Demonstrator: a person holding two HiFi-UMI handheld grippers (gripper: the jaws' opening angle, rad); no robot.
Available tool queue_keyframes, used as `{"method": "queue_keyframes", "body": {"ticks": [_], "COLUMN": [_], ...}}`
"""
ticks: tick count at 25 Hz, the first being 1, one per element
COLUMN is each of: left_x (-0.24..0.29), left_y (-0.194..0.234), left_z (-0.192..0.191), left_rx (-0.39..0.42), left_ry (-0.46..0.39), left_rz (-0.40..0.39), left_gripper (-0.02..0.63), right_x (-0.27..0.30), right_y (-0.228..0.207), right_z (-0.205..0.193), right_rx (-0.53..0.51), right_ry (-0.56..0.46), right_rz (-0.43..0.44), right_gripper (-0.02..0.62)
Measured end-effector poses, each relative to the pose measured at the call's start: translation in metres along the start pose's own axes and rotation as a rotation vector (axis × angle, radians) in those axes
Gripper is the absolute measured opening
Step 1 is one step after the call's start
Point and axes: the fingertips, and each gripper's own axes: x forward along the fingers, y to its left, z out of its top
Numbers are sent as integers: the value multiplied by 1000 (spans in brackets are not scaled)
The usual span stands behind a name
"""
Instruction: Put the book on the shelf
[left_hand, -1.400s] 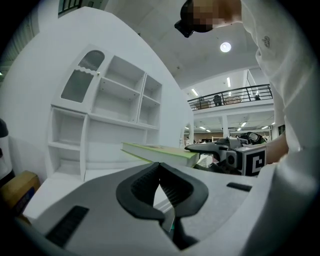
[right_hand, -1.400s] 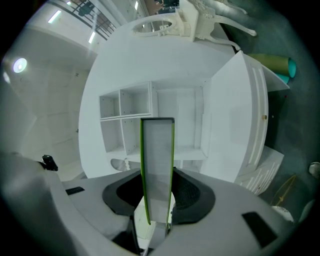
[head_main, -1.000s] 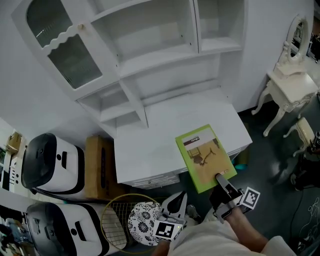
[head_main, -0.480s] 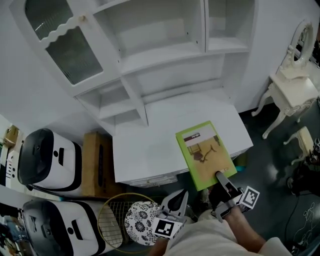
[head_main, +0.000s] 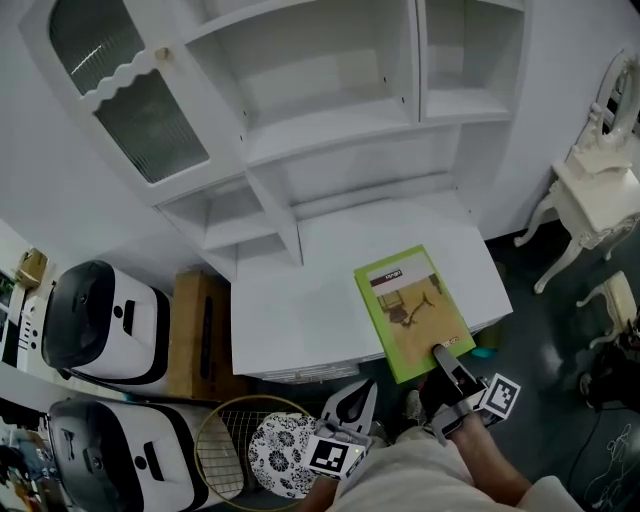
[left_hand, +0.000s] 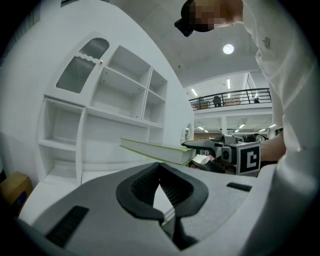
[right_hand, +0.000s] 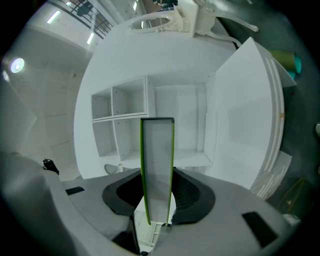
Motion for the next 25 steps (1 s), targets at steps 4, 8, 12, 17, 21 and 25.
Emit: {"method": "queue_keyframes", "body": {"ticks": [4, 8, 12, 17, 21, 25], "left_x": [19, 39, 56, 76, 91, 99], "left_y": [1, 3, 5, 2, 2, 5], "left_z": [6, 13, 16, 17, 17, 20], "left_rx": [5, 8, 10, 4, -5, -4], "left_ry": [3, -1, -2, -6, 3, -3], "left_rz": [12, 32, 59, 73, 90, 105], "left_gripper": [3, 3, 3, 3, 4, 3], "right_x": [11, 23, 31, 39, 46, 51], "right_y": [-2, -2, -3, -7, -7, -11], "right_z": [17, 33, 48, 68, 81, 86], "right_rx": [9, 17, 20, 34, 36, 32], "right_ry": [13, 34, 56, 67, 76, 91], "right_rz": [3, 11, 15, 12, 0, -21], "right_gripper": [155, 155, 155, 155, 155, 155]}}
